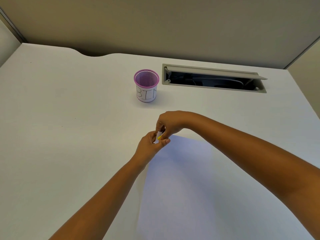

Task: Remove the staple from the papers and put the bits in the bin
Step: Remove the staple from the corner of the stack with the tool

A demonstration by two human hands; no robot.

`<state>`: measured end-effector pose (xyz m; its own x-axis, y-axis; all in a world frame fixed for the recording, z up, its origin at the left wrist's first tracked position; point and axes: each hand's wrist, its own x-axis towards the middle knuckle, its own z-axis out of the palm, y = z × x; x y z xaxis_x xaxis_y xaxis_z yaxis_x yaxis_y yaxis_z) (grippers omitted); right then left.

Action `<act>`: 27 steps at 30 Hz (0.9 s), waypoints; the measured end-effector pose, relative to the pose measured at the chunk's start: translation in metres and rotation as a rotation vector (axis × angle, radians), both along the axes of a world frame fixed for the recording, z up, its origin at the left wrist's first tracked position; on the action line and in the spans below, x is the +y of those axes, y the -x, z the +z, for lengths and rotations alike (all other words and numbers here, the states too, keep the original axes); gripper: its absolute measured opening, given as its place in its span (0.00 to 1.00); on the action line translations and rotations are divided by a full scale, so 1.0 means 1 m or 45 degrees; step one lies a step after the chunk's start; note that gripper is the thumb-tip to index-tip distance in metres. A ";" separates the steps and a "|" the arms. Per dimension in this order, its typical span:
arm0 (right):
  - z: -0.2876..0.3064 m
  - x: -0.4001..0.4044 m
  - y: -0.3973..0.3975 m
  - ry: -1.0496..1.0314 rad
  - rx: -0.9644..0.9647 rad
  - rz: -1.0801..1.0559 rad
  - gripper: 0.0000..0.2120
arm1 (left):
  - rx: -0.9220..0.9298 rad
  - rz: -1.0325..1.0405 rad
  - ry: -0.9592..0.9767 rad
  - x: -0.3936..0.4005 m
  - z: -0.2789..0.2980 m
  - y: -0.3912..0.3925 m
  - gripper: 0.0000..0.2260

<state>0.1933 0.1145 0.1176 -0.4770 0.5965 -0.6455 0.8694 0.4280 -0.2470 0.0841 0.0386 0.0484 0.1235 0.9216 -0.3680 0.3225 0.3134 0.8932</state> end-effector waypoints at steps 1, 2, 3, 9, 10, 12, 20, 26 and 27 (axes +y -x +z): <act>-0.001 0.001 0.000 0.040 0.000 -0.001 0.18 | 0.009 -0.008 0.012 -0.001 0.000 0.000 0.20; -0.001 0.002 -0.001 0.082 -0.011 0.001 0.19 | 0.012 -0.013 0.022 -0.003 -0.001 0.000 0.21; 0.000 0.003 -0.001 0.119 -0.026 0.005 0.19 | 0.003 -0.013 0.034 -0.004 -0.002 0.001 0.22; 0.013 0.011 -0.013 0.175 0.115 -0.138 0.20 | -0.035 0.128 0.079 -0.004 -0.010 0.003 0.12; 0.016 0.012 -0.017 0.157 0.158 -0.193 0.21 | -0.064 0.144 0.101 -0.003 -0.012 0.004 0.10; 0.020 0.016 -0.026 0.097 0.248 -0.321 0.21 | -0.084 0.166 0.115 -0.003 -0.013 0.004 0.10; 0.005 0.021 -0.061 -0.123 0.527 -0.902 0.22 | -0.094 0.186 0.125 -0.002 -0.015 0.007 0.11; -0.022 0.020 -0.088 -0.224 0.597 -1.144 0.24 | -0.120 0.197 0.116 -0.001 -0.014 0.005 0.14; -0.027 0.022 -0.093 -0.254 0.584 -1.158 0.24 | -0.124 0.199 0.114 0.000 -0.014 0.005 0.13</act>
